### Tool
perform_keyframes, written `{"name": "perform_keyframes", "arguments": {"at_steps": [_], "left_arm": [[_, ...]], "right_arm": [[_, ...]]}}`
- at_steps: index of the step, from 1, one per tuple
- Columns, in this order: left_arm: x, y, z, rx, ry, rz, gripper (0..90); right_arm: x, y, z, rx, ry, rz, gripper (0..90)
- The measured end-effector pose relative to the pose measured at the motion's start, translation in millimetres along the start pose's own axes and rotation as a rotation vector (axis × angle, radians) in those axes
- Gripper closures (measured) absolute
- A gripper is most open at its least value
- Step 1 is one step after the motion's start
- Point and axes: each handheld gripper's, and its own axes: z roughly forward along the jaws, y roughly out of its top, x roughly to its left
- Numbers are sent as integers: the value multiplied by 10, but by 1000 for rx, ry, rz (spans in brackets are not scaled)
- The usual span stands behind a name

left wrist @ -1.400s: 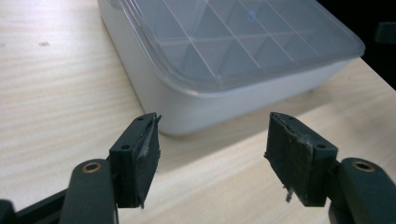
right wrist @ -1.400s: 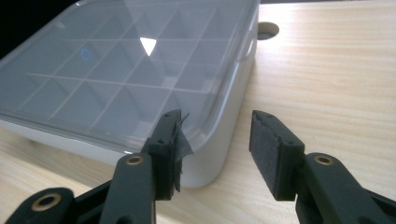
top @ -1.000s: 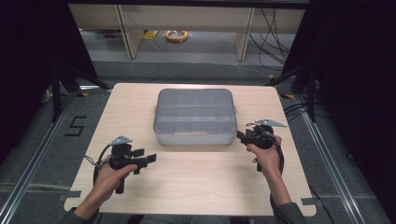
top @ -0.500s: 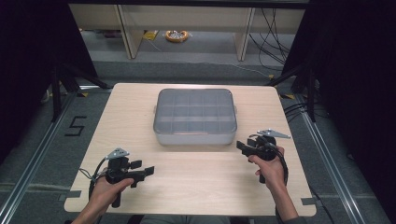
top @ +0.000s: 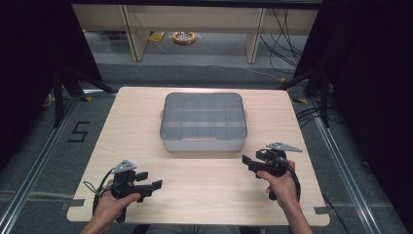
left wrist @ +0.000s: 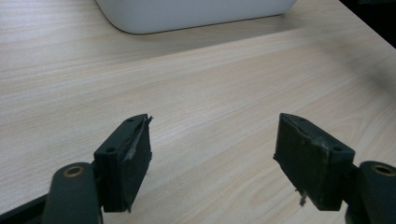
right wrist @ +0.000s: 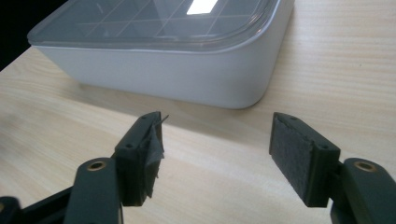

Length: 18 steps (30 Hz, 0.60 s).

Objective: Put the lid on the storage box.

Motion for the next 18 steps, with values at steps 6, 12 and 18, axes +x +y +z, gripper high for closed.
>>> {"name": "perform_keyframes", "arguments": {"at_steps": [6,12,18], "left_arm": [[-34,-36,-6,-2,1,16,251],[-68,-69,-16,9,-9,34,242],[-119,-112,-22,15,-12,47,240]], "right_arm": [[34,-53,-13,8,8,7,318],[62,-106,-27,8,18,13,305],[104,-166,-63,40,23,1,298]]}}
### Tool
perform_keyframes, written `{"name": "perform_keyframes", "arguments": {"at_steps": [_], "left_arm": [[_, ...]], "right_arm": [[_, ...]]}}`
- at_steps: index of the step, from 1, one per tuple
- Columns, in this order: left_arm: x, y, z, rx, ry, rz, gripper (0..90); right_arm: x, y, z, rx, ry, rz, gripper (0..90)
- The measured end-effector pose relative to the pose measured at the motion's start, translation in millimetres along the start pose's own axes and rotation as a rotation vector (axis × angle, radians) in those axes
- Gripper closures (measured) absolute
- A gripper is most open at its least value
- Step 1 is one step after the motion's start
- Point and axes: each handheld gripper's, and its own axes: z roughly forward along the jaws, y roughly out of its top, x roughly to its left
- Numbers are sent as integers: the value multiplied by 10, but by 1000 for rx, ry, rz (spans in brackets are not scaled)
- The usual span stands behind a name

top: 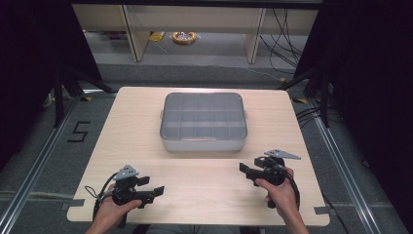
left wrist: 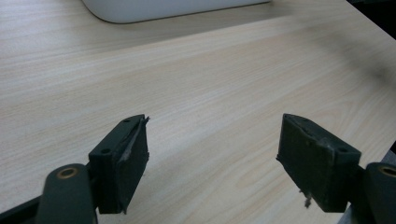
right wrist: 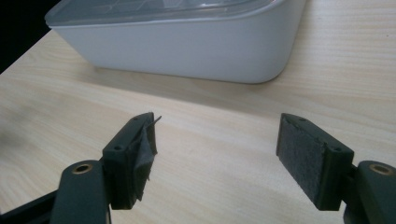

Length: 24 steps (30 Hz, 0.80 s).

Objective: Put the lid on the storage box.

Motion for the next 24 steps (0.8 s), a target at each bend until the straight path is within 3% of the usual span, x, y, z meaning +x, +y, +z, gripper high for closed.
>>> {"name": "perform_keyframes", "arguments": {"at_steps": [2,3,5,10,12,15,18,19,20,21,24], "left_arm": [[-25,-19,4,0,-1,1,240],[-35,-32,4,5,-1,8,239],[-50,-51,7,11,0,12,239],[-84,-82,-5,23,-3,42,239],[-100,-91,-10,21,-5,45,239],[-123,-108,-18,14,-10,38,239],[-149,-127,-28,14,-11,40,239],[-148,-132,-37,26,-15,48,238],[-155,-140,-36,23,-14,47,238],[-165,-148,-35,21,-16,44,238],[-183,-170,-44,31,-17,56,238]], "right_arm": [[26,-32,1,-5,-3,5,297],[60,-51,-3,-1,12,31,296],[46,-73,-7,-1,3,-19,295],[82,-142,-36,-5,17,-13,291],[93,-168,-56,5,12,-31,290],[131,-206,-64,6,21,-12,288],[143,-249,-80,4,22,-46,284],[195,-275,-98,15,29,2,282],[195,-275,-98,15,29,2,282],[172,-280,-99,10,25,-37,281],[192,-321,-121,2,31,-59,277]]}}
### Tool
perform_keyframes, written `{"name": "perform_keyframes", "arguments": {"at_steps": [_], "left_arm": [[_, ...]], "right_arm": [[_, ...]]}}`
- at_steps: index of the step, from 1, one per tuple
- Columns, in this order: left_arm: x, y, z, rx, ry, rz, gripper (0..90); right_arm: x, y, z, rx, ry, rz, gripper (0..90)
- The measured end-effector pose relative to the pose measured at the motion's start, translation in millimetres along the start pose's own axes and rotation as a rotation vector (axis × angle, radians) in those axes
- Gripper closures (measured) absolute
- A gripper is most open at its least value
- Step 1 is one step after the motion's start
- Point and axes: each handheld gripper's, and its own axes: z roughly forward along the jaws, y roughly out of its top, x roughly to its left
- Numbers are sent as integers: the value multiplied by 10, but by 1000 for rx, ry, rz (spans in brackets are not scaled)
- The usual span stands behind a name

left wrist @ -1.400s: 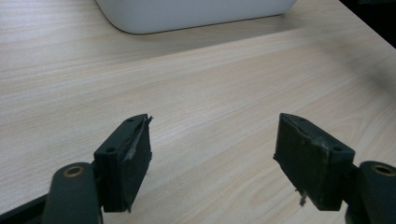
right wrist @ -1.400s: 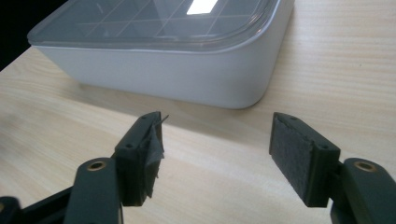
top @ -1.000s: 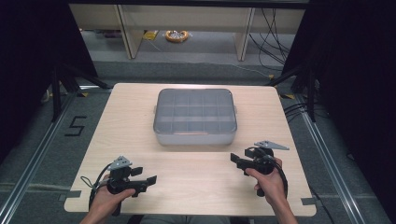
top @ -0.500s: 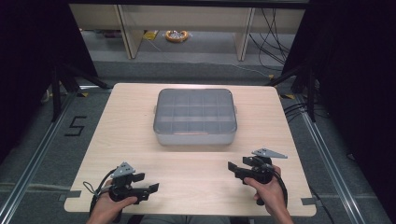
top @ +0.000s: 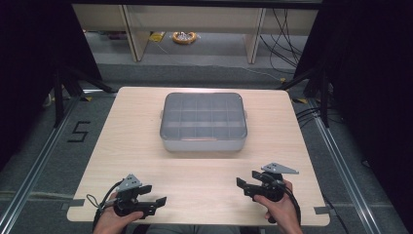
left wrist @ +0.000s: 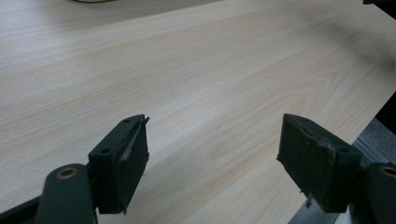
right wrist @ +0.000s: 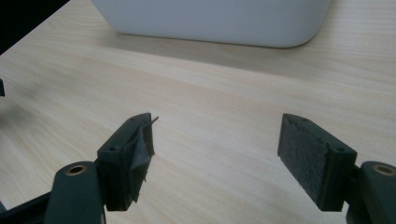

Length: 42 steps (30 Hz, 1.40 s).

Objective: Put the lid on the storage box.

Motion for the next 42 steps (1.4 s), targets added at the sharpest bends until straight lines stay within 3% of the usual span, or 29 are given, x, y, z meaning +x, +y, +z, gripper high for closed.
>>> {"name": "perform_keyframes", "arguments": {"at_steps": [5,7,8,9,12,15,16,17,18,19,20,21,23,24,25,26,27,28,29,30,32,33,35,37,40,41,42], "left_arm": [[-51,-30,-13,-2,-4,10,237],[-73,-41,-21,-1,-9,7,237],[-89,-51,-36,6,-14,17,237],[-89,-51,-36,6,-14,17,236],[-117,-73,-48,12,-19,25,235],[-138,-99,-55,15,-28,30,235],[-145,-108,-57,21,-21,33,235],[-154,-119,-45,16,-23,21,235],[-147,-129,-50,31,-23,34,235],[-166,-139,-41,24,-23,16,235],[-166,-147,-47,32,-22,29,235],[-178,-153,-50,34,-23,28,235],[-208,-170,-53,26,-20,28,235],[-210,-178,-66,40,-21,46,234],[-235,-192,-62,30,-25,34,234],[-255,-204,-62,29,-28,30,234],[-270,-217,-63,29,-30,31,233],[-280,-225,-73,36,-30,41,233],[-296,-233,-73,35,-34,38,233],[-308,-239,-79,36,-37,40,233],[-321,-249,-88,34,-41,44,232],[-328,-251,-94,37,-41,44,232],[-333,-258,-98,36,-35,44,232],[-334,-260,-100,35,-35,41,232],[-324,-258,-100,33,-37,39,232],[-318,-257,-103,40,-31,41,232],[-321,-258,-100,34,-36,38,232]], "right_arm": [[71,-72,-52,20,17,4,272],[74,-97,-76,23,-2,-31,269],[129,-129,-102,28,21,19,266],[129,-129,-102,28,21,19,266],[111,-170,-113,32,2,-37,262],[147,-217,-148,30,39,-29,256],[184,-230,-167,40,28,2,252],[191,-250,-192,46,26,-22,243],[186,-266,-187,27,36,-47,240],[186,-266,-187,27,36,-47,240],[238,-288,-202,40,35,-3,237],[222,-316,-214,37,39,-59,226],[243,-336,-223,42,45,-43,219],[243,-352,-235,40,38,-57,217],[258,-372,-245,51,46,-49,217],[254,-390,-255,52,27,-76,215],[267,-412,-256,60,53,-61,214],[264,-431,-267,61,37,-78,214],[308,-456,-284,71,51,-19,214],[298,-484,-308,80,41,-50,214],[319,-507,-314,78,57,-24,214],[292,-522,-311,69,46,-64,214],[309,-554,-328,89,52,-55,213],[310,-581,-340,86,46,-75,213],[329,-597,-358,94,52,-60,213],[317,-601,-359,86,48,-74,213],[348,-606,-369,102,56,-34,212]]}}
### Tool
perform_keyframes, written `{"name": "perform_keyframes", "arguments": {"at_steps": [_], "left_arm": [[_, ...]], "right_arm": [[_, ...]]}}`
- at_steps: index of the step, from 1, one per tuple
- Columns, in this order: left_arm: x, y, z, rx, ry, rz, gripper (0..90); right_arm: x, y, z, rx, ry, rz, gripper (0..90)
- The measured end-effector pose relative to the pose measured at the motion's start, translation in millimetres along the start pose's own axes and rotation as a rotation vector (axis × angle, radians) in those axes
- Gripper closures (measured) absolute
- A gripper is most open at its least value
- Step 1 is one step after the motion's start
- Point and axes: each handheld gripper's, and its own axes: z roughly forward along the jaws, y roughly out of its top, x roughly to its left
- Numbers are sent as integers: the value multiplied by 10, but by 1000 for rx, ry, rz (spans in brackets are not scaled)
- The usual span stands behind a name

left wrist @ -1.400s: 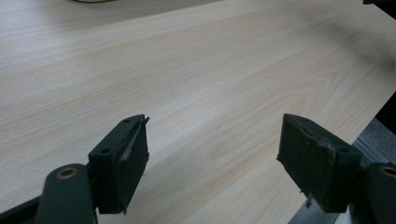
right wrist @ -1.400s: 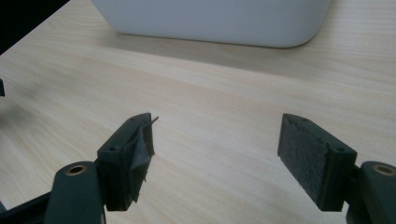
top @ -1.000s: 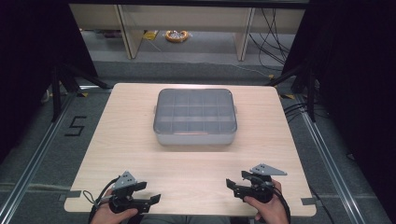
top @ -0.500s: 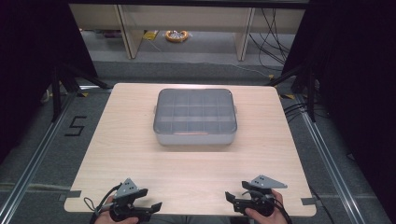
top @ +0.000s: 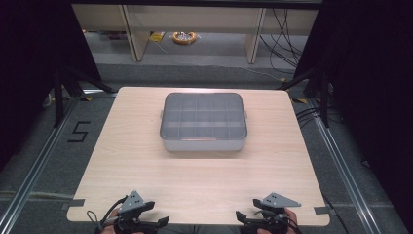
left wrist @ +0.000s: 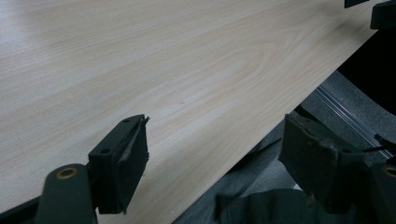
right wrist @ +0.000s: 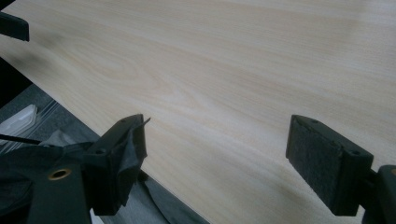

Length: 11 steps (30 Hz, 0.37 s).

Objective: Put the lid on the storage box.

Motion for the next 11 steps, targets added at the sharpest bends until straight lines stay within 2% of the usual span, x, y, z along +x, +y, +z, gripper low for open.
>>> {"name": "perform_keyframes", "arguments": {"at_steps": [1,2,4,5,6,7,8,9,10,11], "left_arm": [[3,1,-3,5,6,3,232],[1,1,-2,4,4,3,232],[-9,-1,5,-6,-1,-6,232],[-9,-1,5,-5,-2,-7,232],[-4,0,0,-1,0,-2,232],[6,3,-5,9,7,6,232],[10,6,-9,12,7,12,232],[-3,5,-4,-2,0,-3,232],[-1,5,-5,0,1,-3,232],[3,5,-7,3,2,1,232]], "right_arm": [[-31,3,4,-16,-11,-43,212],[-25,0,17,-17,8,-26,212],[-33,-1,12,-18,-5,-37,212],[-13,-6,12,-18,-1,-5,212],[-7,-7,14,-15,1,4,212],[-7,-7,14,-15,1,4,212],[-31,1,7,-17,-11,-33,212],[-36,-1,11,-22,-12,-39,211],[-6,-4,13,-12,3,10,210],[-30,-3,15,-17,3,-11,210]]}}
